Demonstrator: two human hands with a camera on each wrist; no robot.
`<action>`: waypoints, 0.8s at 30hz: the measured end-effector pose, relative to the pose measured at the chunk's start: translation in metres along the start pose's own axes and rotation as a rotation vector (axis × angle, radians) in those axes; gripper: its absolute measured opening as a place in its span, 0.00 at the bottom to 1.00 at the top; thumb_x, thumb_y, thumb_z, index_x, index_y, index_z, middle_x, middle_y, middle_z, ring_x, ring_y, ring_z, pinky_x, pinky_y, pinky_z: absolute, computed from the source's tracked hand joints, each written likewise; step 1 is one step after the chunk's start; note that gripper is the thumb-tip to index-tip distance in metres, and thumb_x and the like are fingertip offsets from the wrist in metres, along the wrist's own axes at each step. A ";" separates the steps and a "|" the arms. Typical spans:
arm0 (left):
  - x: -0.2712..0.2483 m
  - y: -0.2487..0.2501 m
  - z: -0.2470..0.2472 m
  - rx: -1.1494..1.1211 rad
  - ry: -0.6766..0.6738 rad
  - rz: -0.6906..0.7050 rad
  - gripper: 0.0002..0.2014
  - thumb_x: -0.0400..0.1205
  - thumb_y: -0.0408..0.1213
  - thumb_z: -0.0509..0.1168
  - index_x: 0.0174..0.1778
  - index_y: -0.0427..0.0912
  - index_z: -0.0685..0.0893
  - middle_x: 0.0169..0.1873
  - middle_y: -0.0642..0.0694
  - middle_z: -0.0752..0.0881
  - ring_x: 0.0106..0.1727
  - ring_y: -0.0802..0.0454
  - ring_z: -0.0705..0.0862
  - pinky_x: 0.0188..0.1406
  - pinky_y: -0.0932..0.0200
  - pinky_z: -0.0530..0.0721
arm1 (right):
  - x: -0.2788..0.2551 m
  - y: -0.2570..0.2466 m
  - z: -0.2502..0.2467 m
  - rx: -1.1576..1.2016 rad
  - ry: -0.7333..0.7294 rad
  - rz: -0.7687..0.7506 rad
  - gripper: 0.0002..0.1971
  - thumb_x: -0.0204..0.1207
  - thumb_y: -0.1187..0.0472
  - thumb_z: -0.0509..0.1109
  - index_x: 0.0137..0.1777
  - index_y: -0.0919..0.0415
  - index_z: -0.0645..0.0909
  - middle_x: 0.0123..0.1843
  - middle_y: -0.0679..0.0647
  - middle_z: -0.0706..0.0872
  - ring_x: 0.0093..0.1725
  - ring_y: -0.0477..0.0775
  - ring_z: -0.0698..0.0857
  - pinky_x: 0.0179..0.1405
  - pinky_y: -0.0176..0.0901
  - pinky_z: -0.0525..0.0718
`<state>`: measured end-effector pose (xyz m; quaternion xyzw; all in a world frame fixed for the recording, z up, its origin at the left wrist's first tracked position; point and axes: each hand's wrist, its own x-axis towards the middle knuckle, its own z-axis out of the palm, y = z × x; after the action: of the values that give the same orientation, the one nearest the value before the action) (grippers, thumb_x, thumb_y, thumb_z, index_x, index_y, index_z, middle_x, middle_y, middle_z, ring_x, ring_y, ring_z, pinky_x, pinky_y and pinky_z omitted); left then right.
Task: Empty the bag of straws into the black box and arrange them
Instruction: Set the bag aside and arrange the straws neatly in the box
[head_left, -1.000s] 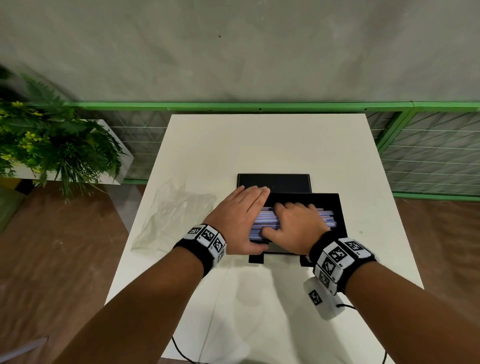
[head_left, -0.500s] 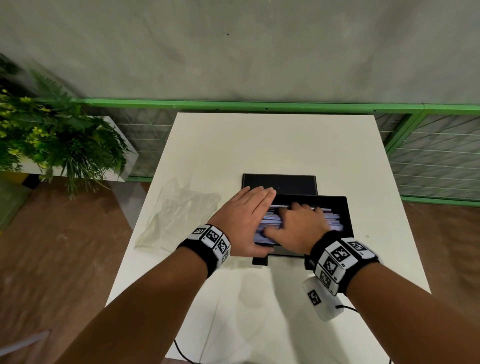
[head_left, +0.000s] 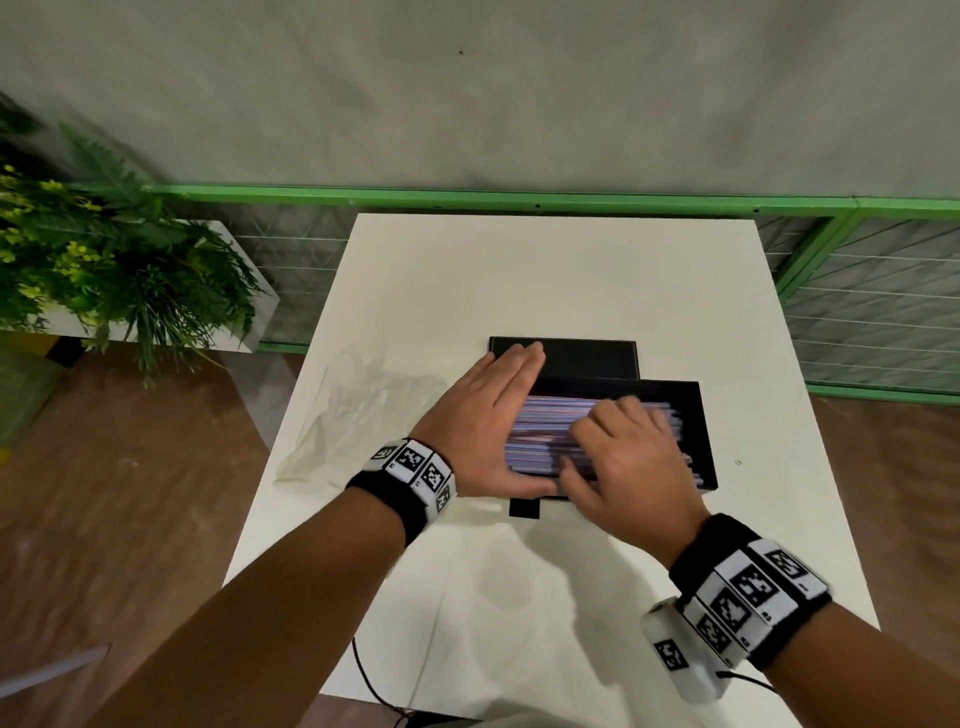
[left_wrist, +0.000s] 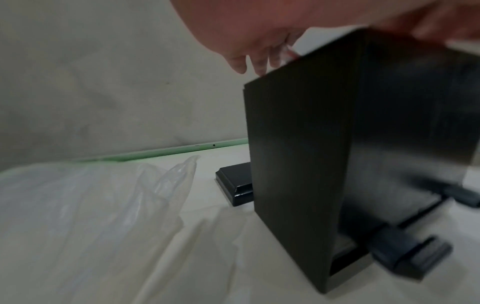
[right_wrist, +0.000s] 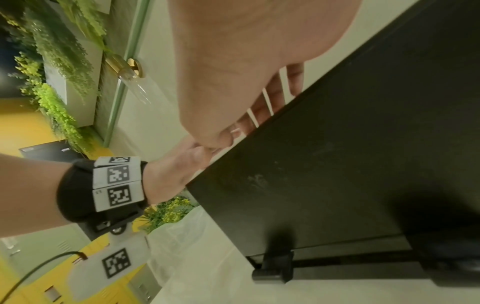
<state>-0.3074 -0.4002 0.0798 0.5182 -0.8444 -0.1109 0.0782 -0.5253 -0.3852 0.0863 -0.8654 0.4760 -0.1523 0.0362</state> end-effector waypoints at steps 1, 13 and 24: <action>-0.003 -0.002 -0.003 -0.032 -0.002 -0.038 0.68 0.67 0.80 0.66 0.90 0.40 0.43 0.91 0.46 0.51 0.91 0.50 0.50 0.91 0.51 0.47 | -0.005 -0.001 0.001 0.021 -0.058 -0.022 0.15 0.75 0.45 0.67 0.45 0.57 0.82 0.42 0.53 0.80 0.45 0.61 0.79 0.46 0.55 0.73; -0.013 -0.023 -0.005 -0.140 -0.123 -0.199 0.70 0.61 0.70 0.80 0.91 0.52 0.45 0.90 0.55 0.53 0.87 0.56 0.62 0.85 0.54 0.68 | 0.007 -0.011 0.003 -0.046 -0.582 0.059 0.43 0.58 0.29 0.45 0.69 0.52 0.75 0.61 0.53 0.83 0.63 0.61 0.83 0.62 0.54 0.78; -0.016 -0.022 -0.006 -0.090 -0.152 -0.136 0.66 0.67 0.72 0.74 0.91 0.49 0.40 0.90 0.56 0.45 0.76 0.50 0.77 0.71 0.57 0.78 | -0.010 -0.008 0.007 0.019 -0.311 0.013 0.23 0.72 0.42 0.62 0.57 0.57 0.81 0.49 0.53 0.85 0.49 0.63 0.84 0.51 0.55 0.81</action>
<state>-0.2794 -0.3960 0.0790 0.5603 -0.8050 -0.1928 0.0292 -0.5218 -0.3734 0.0790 -0.8751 0.4687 -0.0206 0.1188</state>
